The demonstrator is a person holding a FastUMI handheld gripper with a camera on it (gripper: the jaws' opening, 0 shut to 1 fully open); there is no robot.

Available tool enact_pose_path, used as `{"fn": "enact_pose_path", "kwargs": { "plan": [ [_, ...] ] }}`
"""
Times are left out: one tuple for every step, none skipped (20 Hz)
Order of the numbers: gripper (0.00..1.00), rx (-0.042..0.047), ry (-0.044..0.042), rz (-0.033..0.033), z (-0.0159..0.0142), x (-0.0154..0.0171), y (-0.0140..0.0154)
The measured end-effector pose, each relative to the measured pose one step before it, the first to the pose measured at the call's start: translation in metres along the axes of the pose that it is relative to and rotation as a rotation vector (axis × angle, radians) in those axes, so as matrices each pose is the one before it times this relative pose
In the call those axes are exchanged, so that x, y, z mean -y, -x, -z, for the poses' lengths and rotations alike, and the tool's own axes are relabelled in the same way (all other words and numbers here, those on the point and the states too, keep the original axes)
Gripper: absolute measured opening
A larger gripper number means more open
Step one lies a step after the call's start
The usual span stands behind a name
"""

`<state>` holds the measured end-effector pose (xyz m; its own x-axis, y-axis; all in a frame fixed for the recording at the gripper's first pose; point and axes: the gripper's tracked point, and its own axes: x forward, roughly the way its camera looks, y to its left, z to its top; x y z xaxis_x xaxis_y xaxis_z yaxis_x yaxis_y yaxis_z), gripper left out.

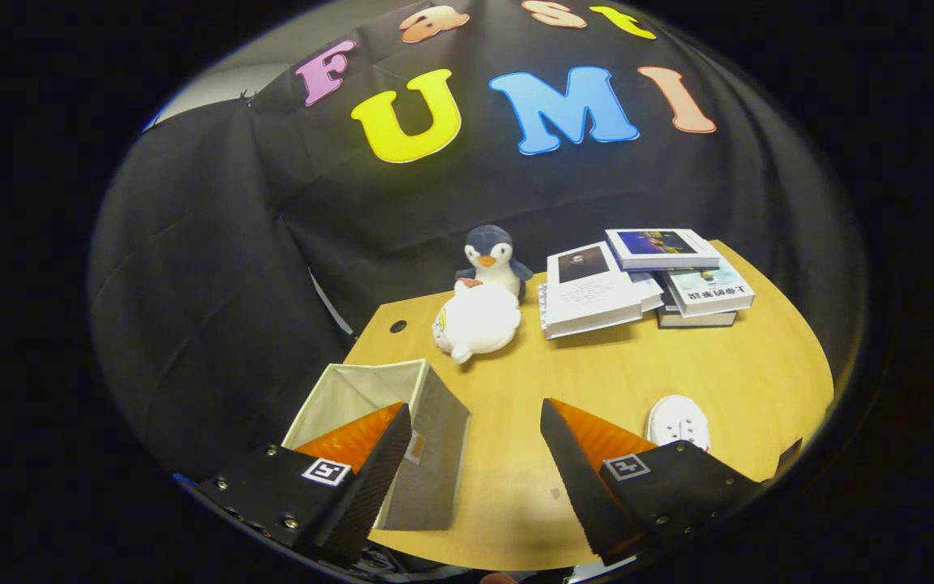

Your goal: Open the storage box then place both shoes into the box .Put the left shoe in first, then the right shoe, with the right side of both shoes facing outward in a uniform manner.

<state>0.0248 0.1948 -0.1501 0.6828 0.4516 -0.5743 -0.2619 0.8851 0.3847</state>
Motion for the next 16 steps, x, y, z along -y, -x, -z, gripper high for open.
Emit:
{"fn": "enact_pose_path", "kwargs": {
  "plan": [
    [0.98,0.00240,0.00132,0.02011,-0.00184,0.01434,0.00296],
    [0.98,-0.00144,0.00194,0.02308,0.00092,0.01505,0.00338],
    [0.98,-0.00342,0.00471,0.01918,0.00062,0.01377,0.00294],
    [0.98,-0.00295,0.00579,0.01766,0.00149,0.01400,0.00256],
    [0.98,-0.00542,0.00696,0.01775,0.00208,0.01354,0.00142],
    [0.98,-0.00886,0.00601,0.01922,0.00425,0.01319,0.00079],
    [0.98,-0.01005,0.00214,0.01710,0.00434,0.01300,0.00037],
    [0.98,-0.00799,-0.00368,0.01375,0.00392,0.01162,-0.00031],
    [0.98,-0.00709,-0.00745,0.01309,0.00396,0.01109,-0.00112],
    [0.98,-0.00676,-0.00760,0.01314,0.00534,0.01145,-0.00136],
    [0.98,-0.00886,-0.00351,0.01601,0.00525,0.01182,-0.00161],
    [0.98,-0.01029,0.00091,0.01820,0.00567,0.01296,-0.00282],
    [0.98,-0.01127,0.00439,0.01958,0.00547,0.01191,-0.00311],
    [0.98,-0.01531,0.00590,0.01643,0.00762,0.01231,-0.00331],
    [0.98,-0.01648,0.00196,0.01264,0.00709,0.01012,-0.00302],
    [0.98,-0.02033,-0.00148,0.01103,0.00752,0.00948,-0.00483]
  ]
}}
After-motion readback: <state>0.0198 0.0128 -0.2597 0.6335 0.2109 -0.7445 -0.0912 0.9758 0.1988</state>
